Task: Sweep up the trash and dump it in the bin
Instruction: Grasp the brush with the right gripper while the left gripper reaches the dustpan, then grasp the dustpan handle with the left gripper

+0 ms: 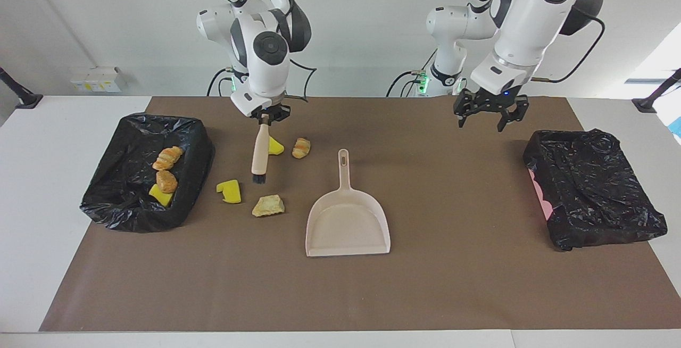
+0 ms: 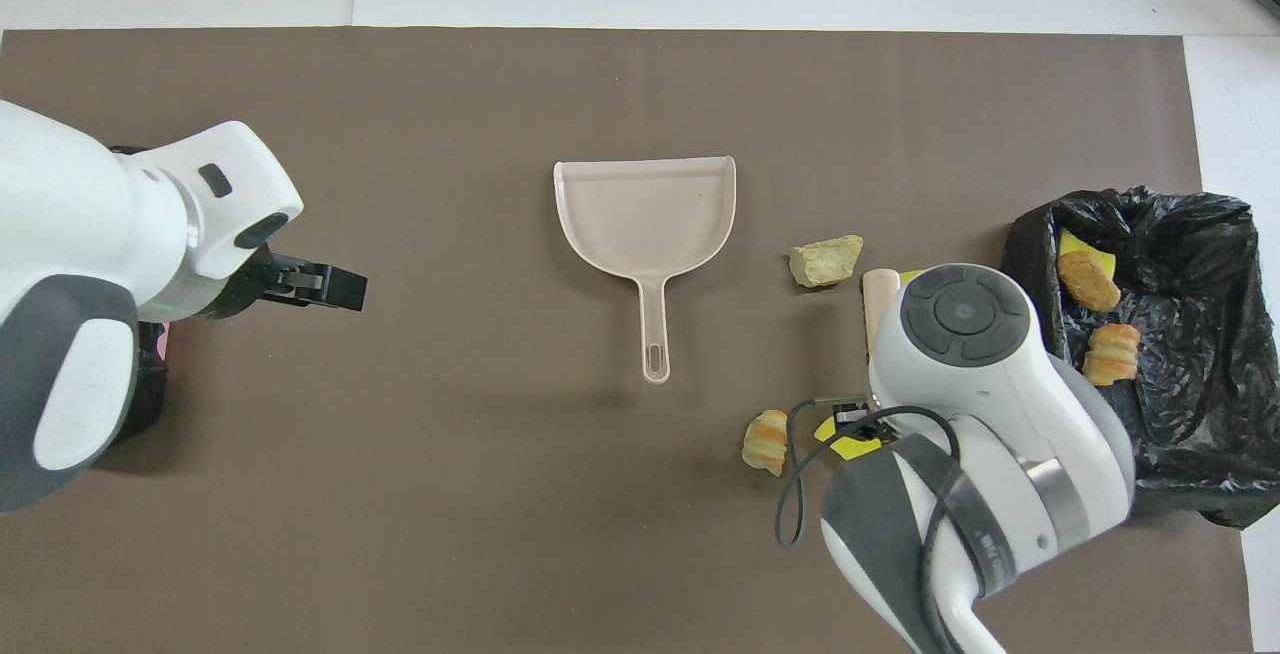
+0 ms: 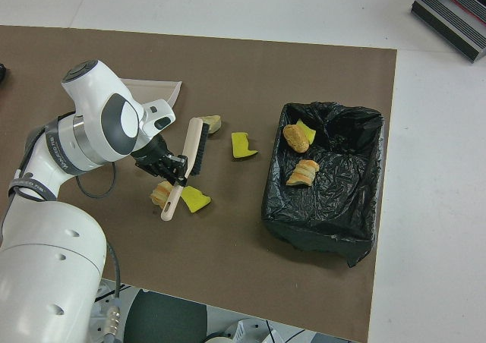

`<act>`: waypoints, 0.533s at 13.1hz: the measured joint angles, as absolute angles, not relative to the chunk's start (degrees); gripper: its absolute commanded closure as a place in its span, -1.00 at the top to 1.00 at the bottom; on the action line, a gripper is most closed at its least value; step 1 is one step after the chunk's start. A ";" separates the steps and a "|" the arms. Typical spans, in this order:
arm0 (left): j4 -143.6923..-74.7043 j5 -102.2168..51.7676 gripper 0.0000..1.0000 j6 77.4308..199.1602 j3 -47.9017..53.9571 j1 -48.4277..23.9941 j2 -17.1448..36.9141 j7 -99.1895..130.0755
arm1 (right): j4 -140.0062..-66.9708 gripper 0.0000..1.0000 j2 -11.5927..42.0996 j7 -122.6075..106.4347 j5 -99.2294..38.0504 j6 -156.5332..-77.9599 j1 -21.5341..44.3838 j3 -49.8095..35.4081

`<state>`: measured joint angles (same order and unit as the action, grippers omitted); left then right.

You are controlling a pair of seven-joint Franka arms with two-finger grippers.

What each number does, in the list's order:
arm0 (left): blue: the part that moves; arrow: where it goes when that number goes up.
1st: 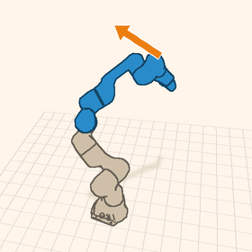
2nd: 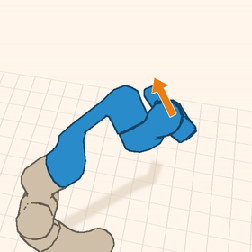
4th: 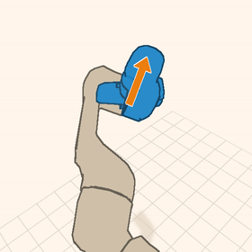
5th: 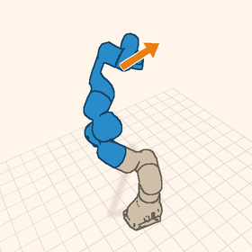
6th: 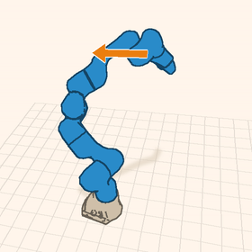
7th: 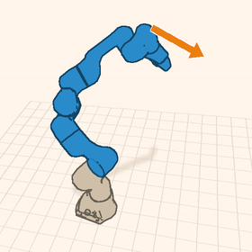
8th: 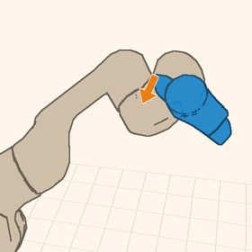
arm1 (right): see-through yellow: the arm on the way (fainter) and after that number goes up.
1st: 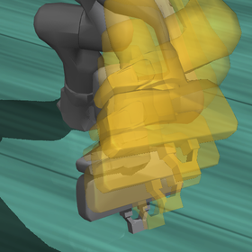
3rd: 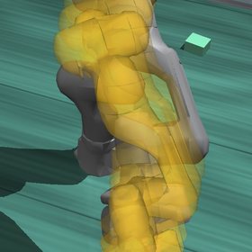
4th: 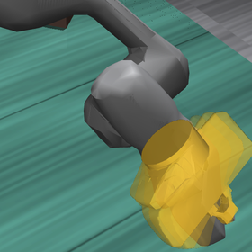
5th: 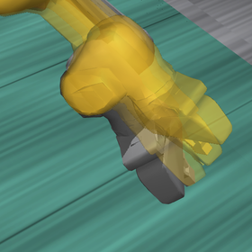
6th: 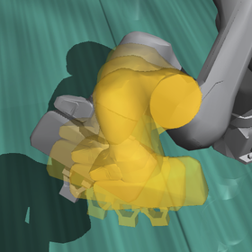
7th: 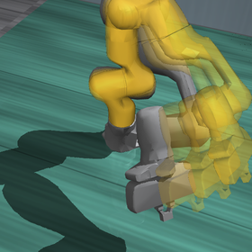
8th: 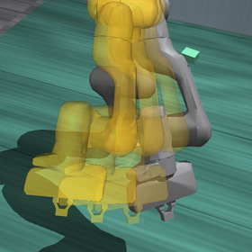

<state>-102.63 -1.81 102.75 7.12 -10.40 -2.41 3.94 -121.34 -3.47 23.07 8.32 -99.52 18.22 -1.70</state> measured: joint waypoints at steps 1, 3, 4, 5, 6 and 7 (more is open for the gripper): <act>-103.32 -3.06 1.00 104.22 7.09 -11.82 -1.90 4.57 | -121.34 -1.00 -3.10 21.10 9.39 -100.36 16.34 -1.68; -104.16 -3.92 1.00 108.74 7.08 -15.16 0.13 9.47 | -121.32 -1.00 -2.18 15.13 12.59 -103.55 12.38 -1.68; -104.22 -3.99 1.00 111.32 7.09 -16.95 1.46 12.56 | -121.30 -1.00 -1.63 11.71 15.41 -105.85 10.66 -1.65; -104.24 -4.06 1.00 112.97 7.11 -18.49 2.52 15.09 | -121.27 -1.00 -1.13 9.09 17.69 -108.15 9.36 -1.65; -104.27 -4.08 1.00 113.95 7.11 -20.13 3.58 17.87 | -121.09 -1.00 -0.56 6.55 18.92 -110.32 8.07 -1.65; -104.32 -4.09 1.00 115.49 7.10 -21.91 5.04 21.03 | -120.61 -1.00 0.08 4.40 19.66 -111.68 6.95 -1.65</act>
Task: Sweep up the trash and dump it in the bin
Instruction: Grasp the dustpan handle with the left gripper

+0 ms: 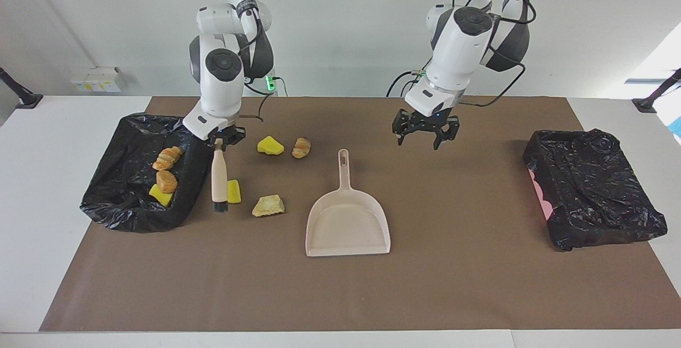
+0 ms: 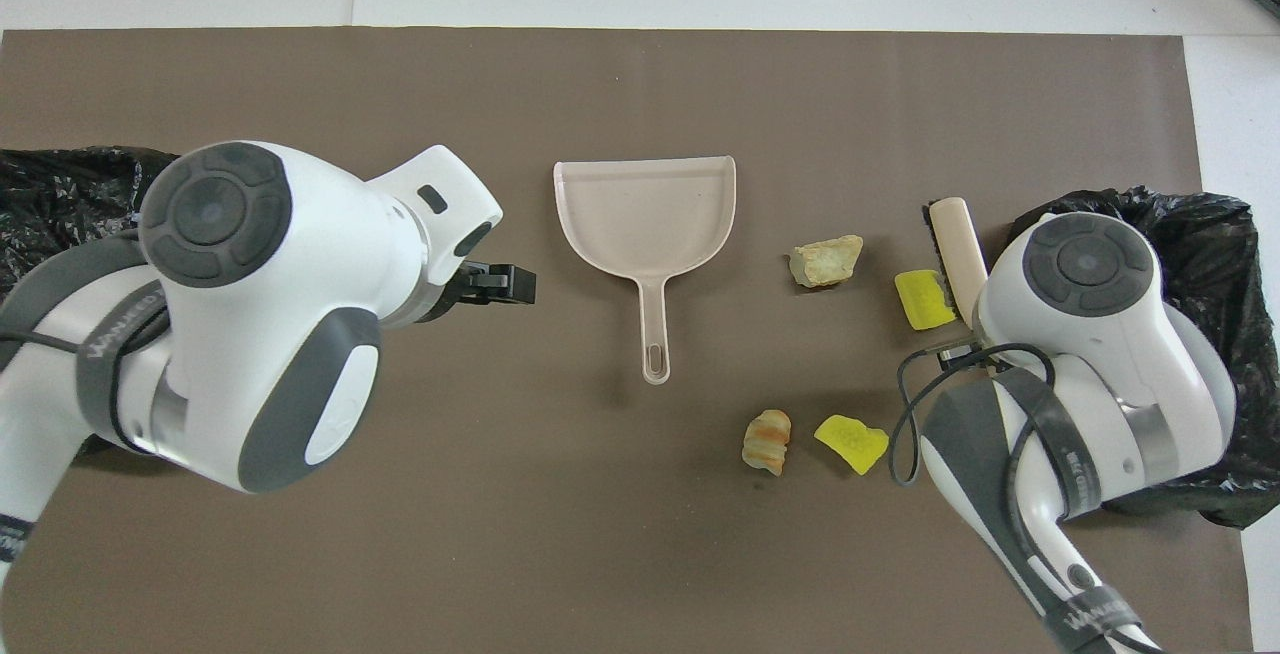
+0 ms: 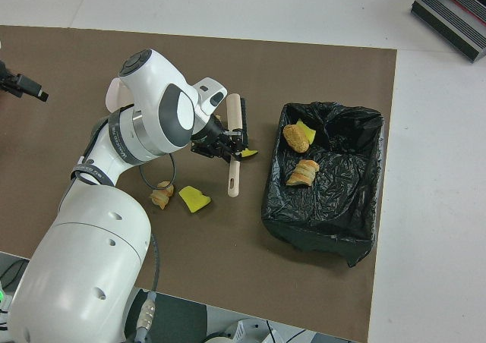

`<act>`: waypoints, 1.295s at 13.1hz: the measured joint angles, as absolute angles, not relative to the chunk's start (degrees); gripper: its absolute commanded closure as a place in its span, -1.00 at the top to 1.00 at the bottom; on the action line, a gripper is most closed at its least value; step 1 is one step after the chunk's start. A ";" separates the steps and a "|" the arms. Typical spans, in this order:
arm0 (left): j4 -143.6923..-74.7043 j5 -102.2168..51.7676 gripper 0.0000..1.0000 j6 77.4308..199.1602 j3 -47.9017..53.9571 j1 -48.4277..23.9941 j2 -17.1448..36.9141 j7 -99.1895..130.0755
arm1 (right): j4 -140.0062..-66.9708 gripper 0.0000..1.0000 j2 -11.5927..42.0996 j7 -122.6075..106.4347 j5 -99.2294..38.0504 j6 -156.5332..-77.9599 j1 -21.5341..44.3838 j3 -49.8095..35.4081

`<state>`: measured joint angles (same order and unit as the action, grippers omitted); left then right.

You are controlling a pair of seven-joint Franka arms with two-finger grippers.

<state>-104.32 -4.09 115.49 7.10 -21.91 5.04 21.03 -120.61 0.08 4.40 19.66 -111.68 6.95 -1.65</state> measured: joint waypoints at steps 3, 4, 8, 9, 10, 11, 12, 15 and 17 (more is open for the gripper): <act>-104.07 -4.09 1.00 124.46 7.11 -27.11 11.97 30.33 | -118.80 -1.00 2.44 2.44 21.15 -112.19 5.96 -1.73; -103.55 -4.10 1.00 125.83 7.09 -28.25 13.71 32.46 | -118.64 -1.00 2.93 2.44 21.16 -112.19 5.97 -1.86; -101.93 -4.10 1.00 129.83 7.10 -30.71 17.02 37.74 | -118.57 -1.00 3.32 2.44 21.16 -112.19 5.98 -1.92; -101.93 -4.10 1.00 130.18 7.12 -31.51 17.51 38.59 | -118.57 -1.00 3.32 2.44 21.16 -112.19 5.92 -1.92; -101.92 -4.10 1.00 130.69 7.11 -32.20 17.95 39.42 | -118.57 -1.00 3.34 2.44 21.16 -112.19 5.66 -1.91; -101.94 -4.10 1.00 130.78 7.09 -32.97 18.49 40.76 | -118.57 -1.00 3.37 2.43 21.16 -112.19 5.36 -1.86; -101.95 -4.08 1.00 131.28 7.07 -34.01 19.57 42.40 | -118.59 -1.00 3.40 2.38 21.16 -112.19 5.14 -1.86; -101.91 -4.06 1.00 133.48 7.06 -35.88 22.63 44.29 | -118.61 -1.00 3.45 2.13 21.16 -112.19 4.88 -1.86; -101.91 -4.06 0.37 133.48 6.99 -35.94 23.05 44.30 | -118.62 -1.00 3.45 2.10 21.16 -112.19 4.86 -1.86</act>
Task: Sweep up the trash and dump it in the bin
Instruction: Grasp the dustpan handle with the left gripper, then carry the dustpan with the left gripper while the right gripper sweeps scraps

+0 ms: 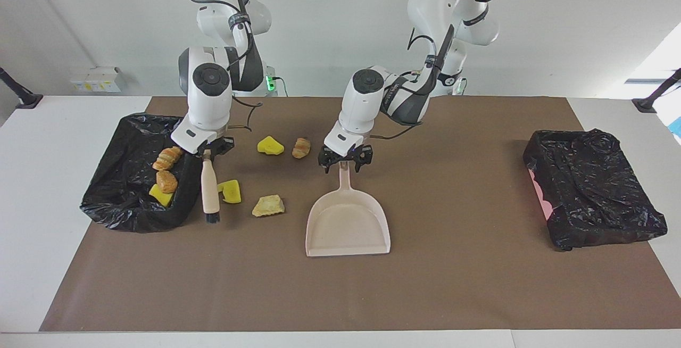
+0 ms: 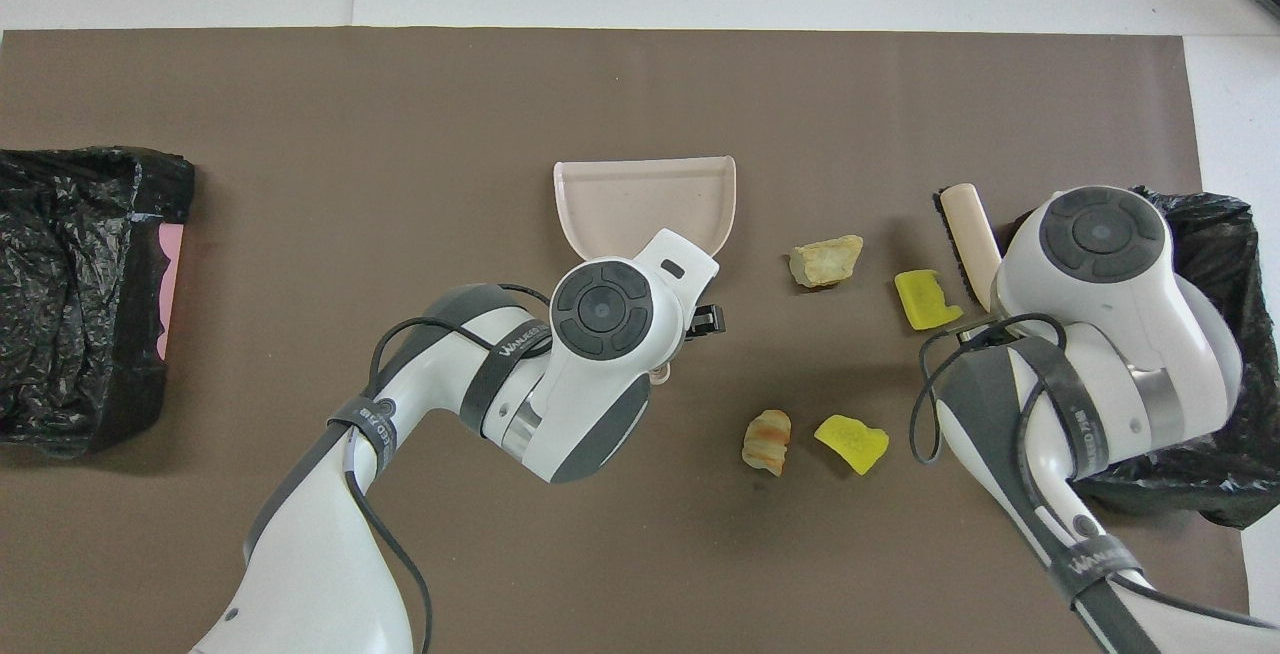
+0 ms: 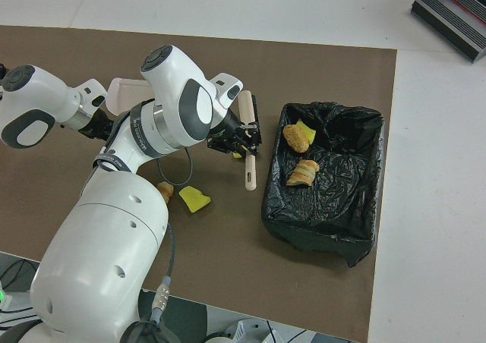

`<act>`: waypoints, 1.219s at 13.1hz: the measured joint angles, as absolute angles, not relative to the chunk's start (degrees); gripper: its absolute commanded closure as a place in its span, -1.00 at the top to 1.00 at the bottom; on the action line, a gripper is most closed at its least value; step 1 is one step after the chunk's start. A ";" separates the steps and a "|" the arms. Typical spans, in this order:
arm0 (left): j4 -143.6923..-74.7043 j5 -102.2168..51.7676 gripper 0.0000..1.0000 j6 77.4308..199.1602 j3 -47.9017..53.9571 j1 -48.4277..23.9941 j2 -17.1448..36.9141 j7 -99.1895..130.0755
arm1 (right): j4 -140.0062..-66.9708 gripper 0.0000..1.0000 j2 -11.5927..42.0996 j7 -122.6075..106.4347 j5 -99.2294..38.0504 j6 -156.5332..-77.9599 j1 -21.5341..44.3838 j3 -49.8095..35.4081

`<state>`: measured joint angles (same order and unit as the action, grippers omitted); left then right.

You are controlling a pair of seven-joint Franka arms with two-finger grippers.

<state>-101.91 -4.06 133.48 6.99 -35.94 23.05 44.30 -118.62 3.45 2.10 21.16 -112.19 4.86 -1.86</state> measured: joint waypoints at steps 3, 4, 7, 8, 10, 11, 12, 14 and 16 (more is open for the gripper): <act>-101.63 -4.06 -0.44 133.48 6.81 -35.94 23.05 44.30 | -118.62 -1.00 3.46 1.91 21.16 -112.19 4.85 -1.86; -101.53 -4.06 -0.99 133.42 6.67 -35.94 23.04 44.30 | -118.62 -1.00 3.46 1.68 21.16 -112.19 4.83 -1.86; -100.96 -4.04 -1.00 131.27 6.21 -35.65 22.92 44.21 | -118.62 -1.00 3.47 1.62 21.16 -112.19 4.81 -1.86; -100.77 -4.02 -1.00 130.21 5.94 -35.54 22.73 43.92 | -118.66 -1.00 3.49 1.62 21.16 -112.18 4.80 -1.86; -100.62 -4.01 -1.00 128.19 5.55 -34.90 21.96 42.43 | -119.21 -1.00 3.67 1.62 21.16 -112.18 4.80 -1.86; -100.55 -4.00 -1.00 126.60 5.41 -34.25 21.07 40.81 | -119.48 -1.00 3.86 1.62 21.16 -112.18 4.81 -1.87; -100.46 -3.98 -1.00 124.31 5.38 -33.36 19.76 38.24 | -119.62 -1.00 4.00 1.62 21.16 -112.18 4.82 -1.89; -100.43 -3.97 -1.00 118.42 5.28 -31.99 16.60 31.97 | -119.91 -1.00 4.15 1.62 20.87 -112.18 4.99 -2.06; -100.52 -3.38 -1.00 114.94 5.14 -31.25 14.36 27.38 | -120.38 -1.00 4.52 1.70 19.91 -112.18 5.69 -2.34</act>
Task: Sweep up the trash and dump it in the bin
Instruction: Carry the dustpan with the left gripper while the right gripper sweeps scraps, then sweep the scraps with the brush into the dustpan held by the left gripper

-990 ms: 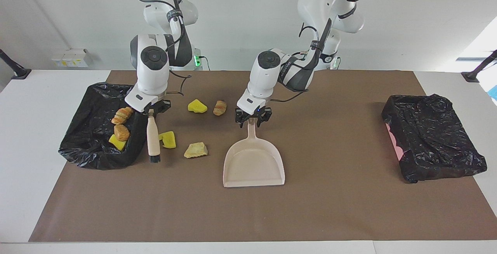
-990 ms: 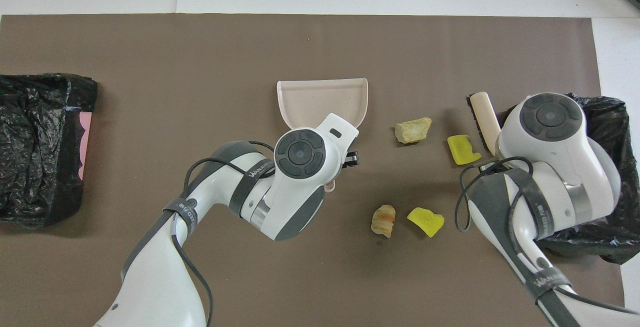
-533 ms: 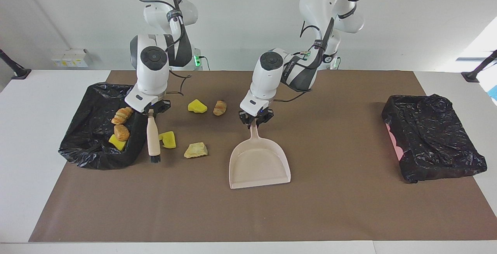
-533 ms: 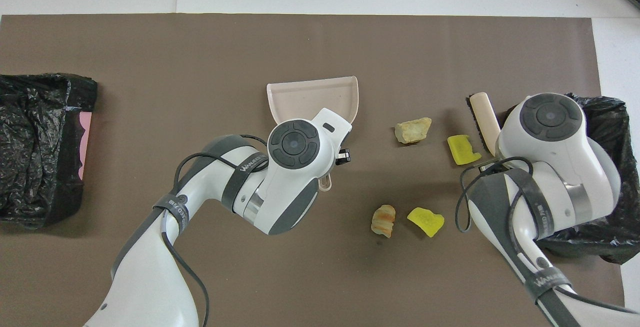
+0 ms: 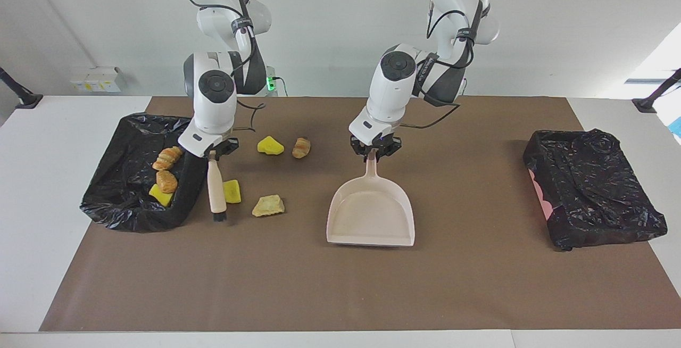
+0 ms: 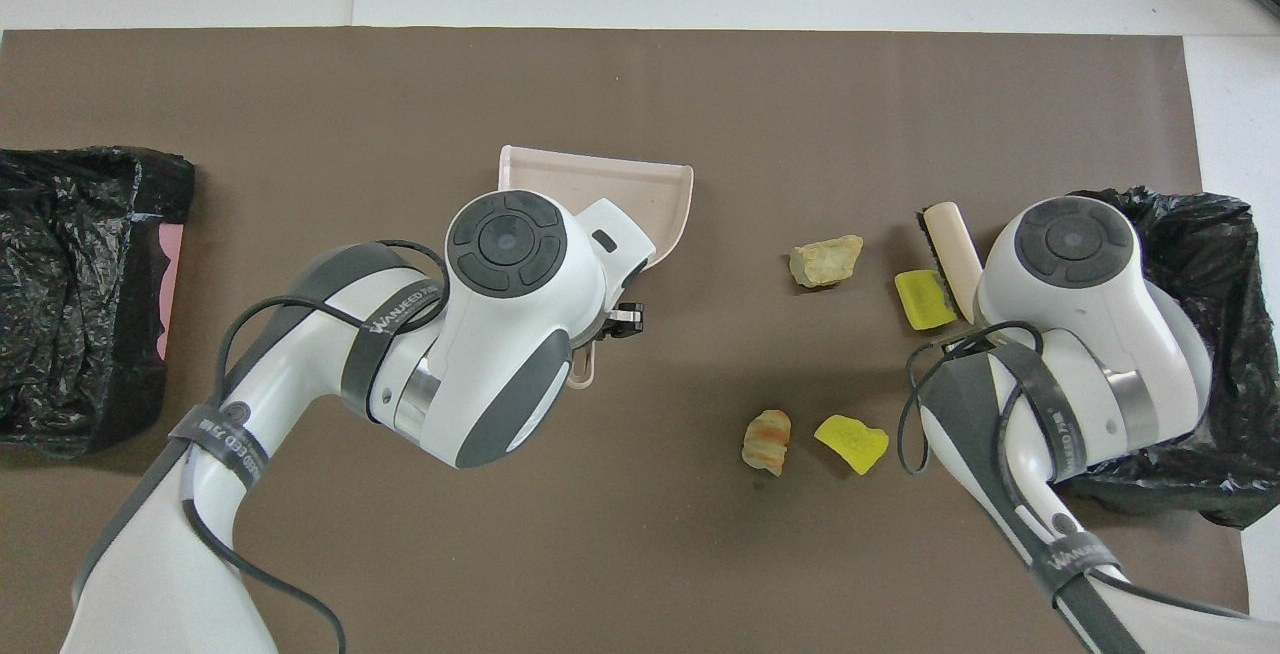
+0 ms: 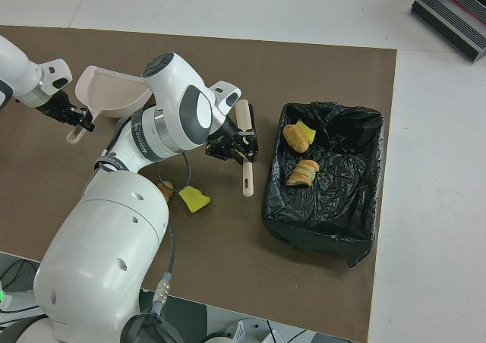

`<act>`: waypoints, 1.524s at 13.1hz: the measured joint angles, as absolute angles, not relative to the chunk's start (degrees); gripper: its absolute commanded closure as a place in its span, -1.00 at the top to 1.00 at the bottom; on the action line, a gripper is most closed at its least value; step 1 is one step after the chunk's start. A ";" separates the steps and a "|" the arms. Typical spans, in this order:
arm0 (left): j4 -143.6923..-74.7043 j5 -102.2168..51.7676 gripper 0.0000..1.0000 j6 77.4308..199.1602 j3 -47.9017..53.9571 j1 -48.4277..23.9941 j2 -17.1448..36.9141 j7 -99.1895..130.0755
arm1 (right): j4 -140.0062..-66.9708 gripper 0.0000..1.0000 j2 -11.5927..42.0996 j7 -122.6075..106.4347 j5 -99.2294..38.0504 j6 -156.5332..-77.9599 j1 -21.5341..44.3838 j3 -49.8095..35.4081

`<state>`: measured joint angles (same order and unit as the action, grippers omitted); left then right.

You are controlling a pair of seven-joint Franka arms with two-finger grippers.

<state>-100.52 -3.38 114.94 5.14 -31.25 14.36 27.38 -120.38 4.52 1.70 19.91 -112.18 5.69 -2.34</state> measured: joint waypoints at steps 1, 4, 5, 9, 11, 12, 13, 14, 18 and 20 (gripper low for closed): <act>-100.59 -2.63 -1.00 113.26 5.14 -30.67 13.23 23.67 | -120.57 -1.00 4.91 1.82 18.84 -112.18 6.39 -2.41; -101.59 -1.32 -1.00 106.65 5.05 -26.71 7.14 7.67 | -120.61 -1.00 5.73 2.57 15.15 -112.18 9.08 -2.47; -102.45 -1.29 -1.00 104.85 5.00 -25.25 4.75 3.06 | -120.60 -1.00 5.73 2.61 13.21 -112.18 9.99 -2.47; -107.81 -1.14 -1.00 100.86 4.94 -21.12 -1.47 -19.40 | -118.09 -1.00 5.75 3.11 8.03 -108.14 15.58 -2.55; -111.84 -1.12 -1.00 100.40 4.91 -19.07 -3.19 -32.14 | -114.37 -1.00 5.75 4.15 8.04 -104.79 16.52 -2.61; -114.45 -1.12 -1.00 100.40 4.90 -18.10 -4.41 -36.68 | -112.94 -1.00 5.75 4.19 8.07 -103.91 15.94 -2.44; -117.06 -1.12 -1.00 100.47 4.90 -17.38 -5.77 -39.64 | -112.24 -1.00 5.78 4.19 8.10 -103.74 14.70 -2.24; -119.46 -1.12 -1.00 100.86 4.93 -17.04 -7.14 -41.71 | -112.09 -1.00 5.94 4.19 8.12 -103.79 12.67 -2.13; -124.95 -1.12 -1.00 107.49 5.97 -18.57 -8.14 -44.02 | -112.97 -1.00 7.74 3.77 8.13 -106.81 7.81 -1.85; -126.45 -1.12 -1.00 112.78 6.31 -20.41 -5.79 -43.08 | -113.88 -1.00 9.00 3.77 8.13 -108.63 8.15 -2.00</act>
